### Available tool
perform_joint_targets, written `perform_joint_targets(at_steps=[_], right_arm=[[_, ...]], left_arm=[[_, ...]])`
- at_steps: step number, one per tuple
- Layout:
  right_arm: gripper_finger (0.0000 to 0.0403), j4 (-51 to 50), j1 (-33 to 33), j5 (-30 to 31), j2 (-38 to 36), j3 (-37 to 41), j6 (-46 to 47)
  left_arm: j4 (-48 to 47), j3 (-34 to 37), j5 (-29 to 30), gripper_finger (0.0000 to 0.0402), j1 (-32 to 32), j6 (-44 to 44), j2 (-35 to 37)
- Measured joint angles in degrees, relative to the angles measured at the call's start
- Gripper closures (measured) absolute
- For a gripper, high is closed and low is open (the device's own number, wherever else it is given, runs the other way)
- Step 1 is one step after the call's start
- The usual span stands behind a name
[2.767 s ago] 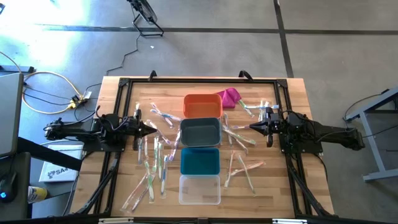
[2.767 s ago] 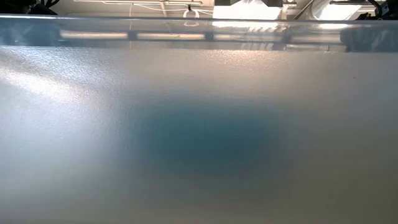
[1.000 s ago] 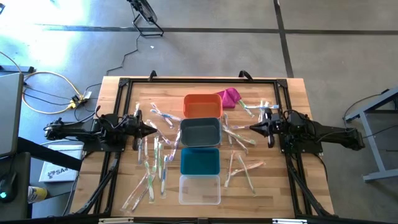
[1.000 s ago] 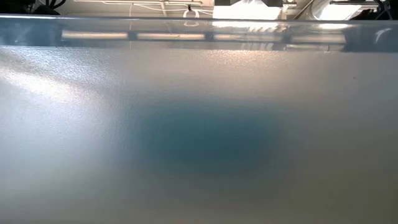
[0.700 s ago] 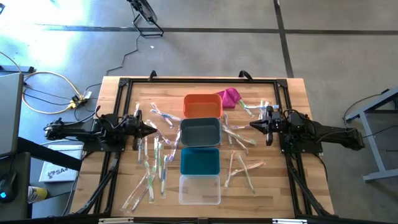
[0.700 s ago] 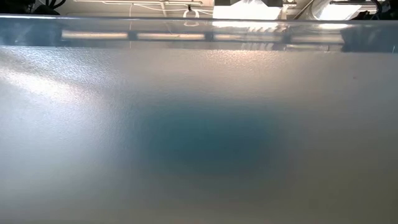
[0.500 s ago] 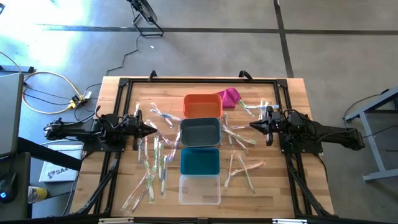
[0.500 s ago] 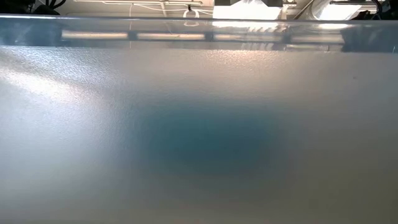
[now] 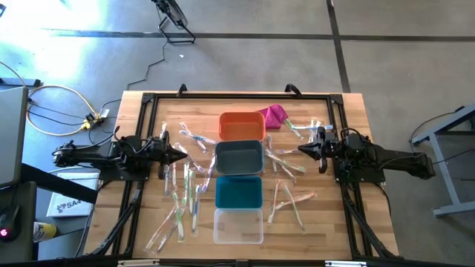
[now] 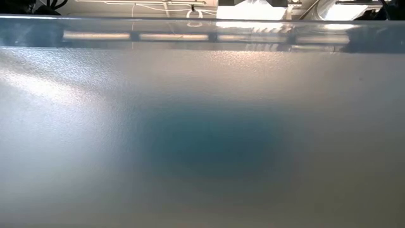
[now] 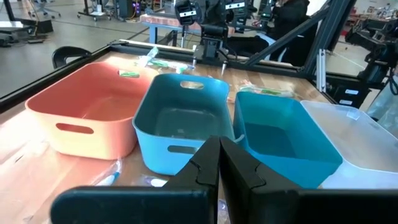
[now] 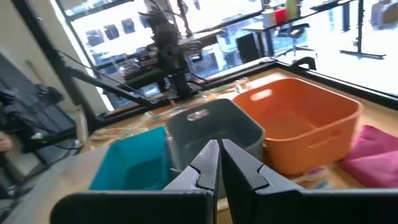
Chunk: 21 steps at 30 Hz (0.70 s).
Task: Pick & Place Toothbrushes
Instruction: Put the blue toothbrush into the orange bin
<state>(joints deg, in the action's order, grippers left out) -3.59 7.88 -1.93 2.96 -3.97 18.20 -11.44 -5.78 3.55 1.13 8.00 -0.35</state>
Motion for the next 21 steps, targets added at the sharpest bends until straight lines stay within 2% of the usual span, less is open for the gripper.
perform_joint_targets(at_steps=[8, 21], right_arm=[[0.0392, 0.03, -0.02, -1.25, -0.02, -0.04, -3.34], [0.0392, 0.29, -0.02, -1.14, 0.0, -0.04, -3.31]], left_arm=[[0.11, 0.0, -1.14, 0.0396, 0.0, 7.31, 0.0], [0.66, 0.09, -0.81, 0.0396, 0.0, 7.34, 0.01]])
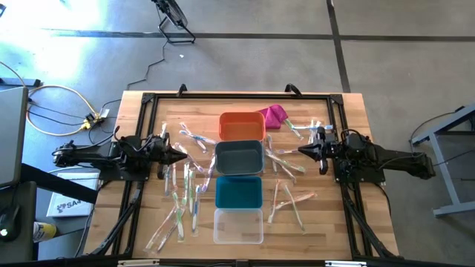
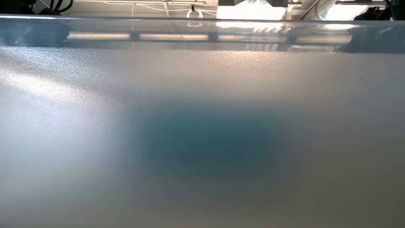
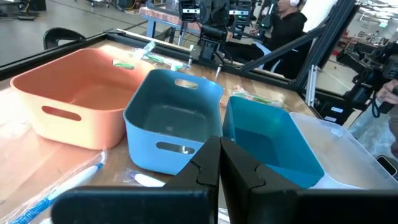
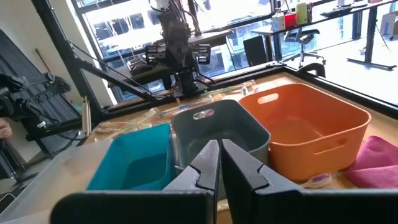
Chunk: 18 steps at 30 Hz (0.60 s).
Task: Pick & Place Toothbrushes
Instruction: Put the blue toothbrush into the orange bin
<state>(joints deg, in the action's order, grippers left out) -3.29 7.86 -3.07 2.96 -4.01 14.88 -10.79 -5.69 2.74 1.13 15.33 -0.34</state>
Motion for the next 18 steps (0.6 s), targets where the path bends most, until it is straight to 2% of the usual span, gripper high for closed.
perform_joint_targets(at_steps=[6, 12, 18], right_arm=[[0.0395, 3.76, 0.02, 2.76, 0.01, 0.0, -0.17], [0.04, 5.2, 0.0, 3.56, 0.01, 0.0, -1.63], [0.04, 11.8, 0.0, 4.69, 0.07, 0.0, -4.38]], left_arm=[[0.23, 0.0, 0.18, 0.0396, 0.0, 0.06, 0.0], [0.34, 0.0, 2.58, 0.0396, 0.0, -0.31, -0.01], [0.45, 0.0, 6.4, 0.0396, 0.0, -3.6, -0.01]])
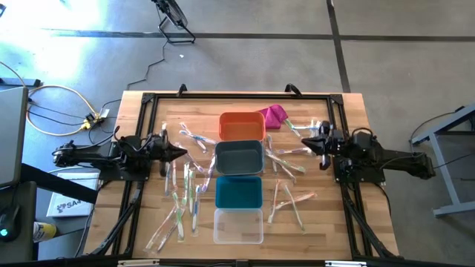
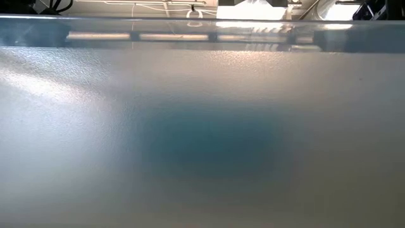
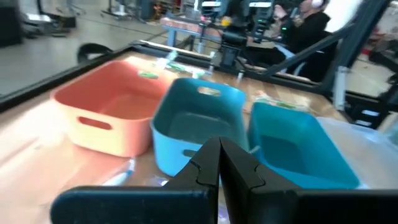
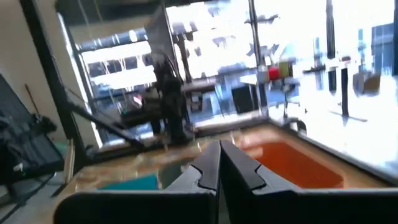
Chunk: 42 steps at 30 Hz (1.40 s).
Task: Pick & Place Toothbrushes
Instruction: Put the blue toothbrush into the orange bin
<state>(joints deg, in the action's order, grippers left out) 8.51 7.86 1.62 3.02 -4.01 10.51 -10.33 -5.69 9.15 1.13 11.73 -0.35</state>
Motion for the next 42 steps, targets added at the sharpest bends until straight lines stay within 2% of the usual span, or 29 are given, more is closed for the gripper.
perform_joint_targets(at_steps=[7, 16, 19, 27, 35, 42], right_arm=[[0.04, 4.22, 0.0, 2.34, 4.26, -1.78, -3.18], [0.04, 3.1, 0.02, 4.63, 19.44, -11.37, -6.52], [0.04, -1.35, 0.02, 7.69, 23.69, -15.3, -7.15], [0.0401, -20.26, 0.02, 20.47, 36.44, -27.86, -5.85], [0.0401, -31.62, 0.02, 20.67, 46.86, -39.04, -5.6], [0.0401, -42.31, 0.04, 20.46, 52.05, -44.68, -5.6]], left_arm=[[0.11, 0.0, 3.81, 0.0396, 0.0, -0.09, 0.0], [0.05, 0.0, 3.93, 0.0396, 0.0, 0.08, 0.01], [0.0, 0.0, 3.96, 0.0396, 0.0, 0.08, 0.0], [-0.12, -0.02, 3.98, 0.0396, 0.0, 0.1, -0.01], [-0.15, -0.02, 4.04, 0.0396, 0.0, 0.1, 0.0], [-0.21, -0.02, 4.04, 0.0396, 0.0, 0.1, -0.01]])
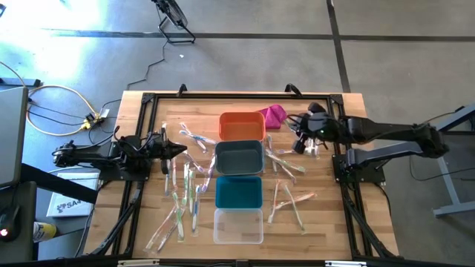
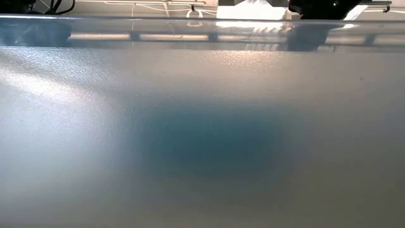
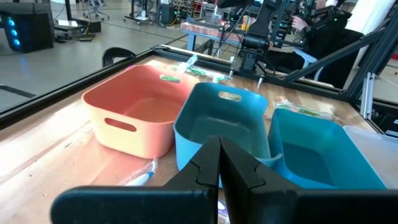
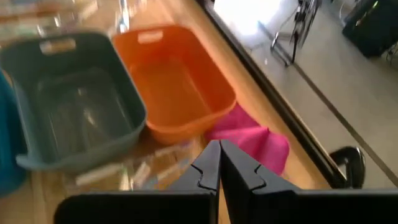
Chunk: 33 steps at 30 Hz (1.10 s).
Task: Pick & Place Toothbrushes
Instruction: Put the blue toothbrush into the orange bin
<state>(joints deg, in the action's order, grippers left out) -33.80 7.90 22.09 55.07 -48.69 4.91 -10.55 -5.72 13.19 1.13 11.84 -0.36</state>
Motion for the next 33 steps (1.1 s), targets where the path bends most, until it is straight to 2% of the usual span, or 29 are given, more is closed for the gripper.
perform_joint_targets(at_steps=[3, 10, 14, 20, 30, 33], right_arm=[[0.0401, -4.18, 0.86, -1.28, 1.39, -1.28, 0.61], [0.0401, -14.46, 7.56, -10.38, 5.56, -5.47, 7.33], [0.0401, -18.16, 11.71, -10.97, 9.44, -8.23, 7.21], [0.0401, -19.81, 18.58, -16.09, 15.7, -9.99, 5.33], [0.0401, -23.87, 25.95, -15.97, 26.79, -9.99, 0.44], [0.0401, -23.29, 26.75, -13.42, 29.26, -9.99, -2.28]], left_arm=[[-0.02, 0.0, -0.02, 0.0396, 0.0, 0.0, 0.02], [-0.04, -0.02, -0.04, 0.0396, 0.0, 0.0, 0.01], [-0.04, -0.02, -0.04, 0.0396, 0.0, -1.11, 0.0], [-0.04, -0.02, -0.04, 0.0396, 0.0, -1.5, 0.01], [-0.05, -0.02, -0.07, 0.0396, 0.0, -1.49, 0.02], [-0.07, -0.02, -0.07, 0.0396, 0.0, -1.49, 0.0]])
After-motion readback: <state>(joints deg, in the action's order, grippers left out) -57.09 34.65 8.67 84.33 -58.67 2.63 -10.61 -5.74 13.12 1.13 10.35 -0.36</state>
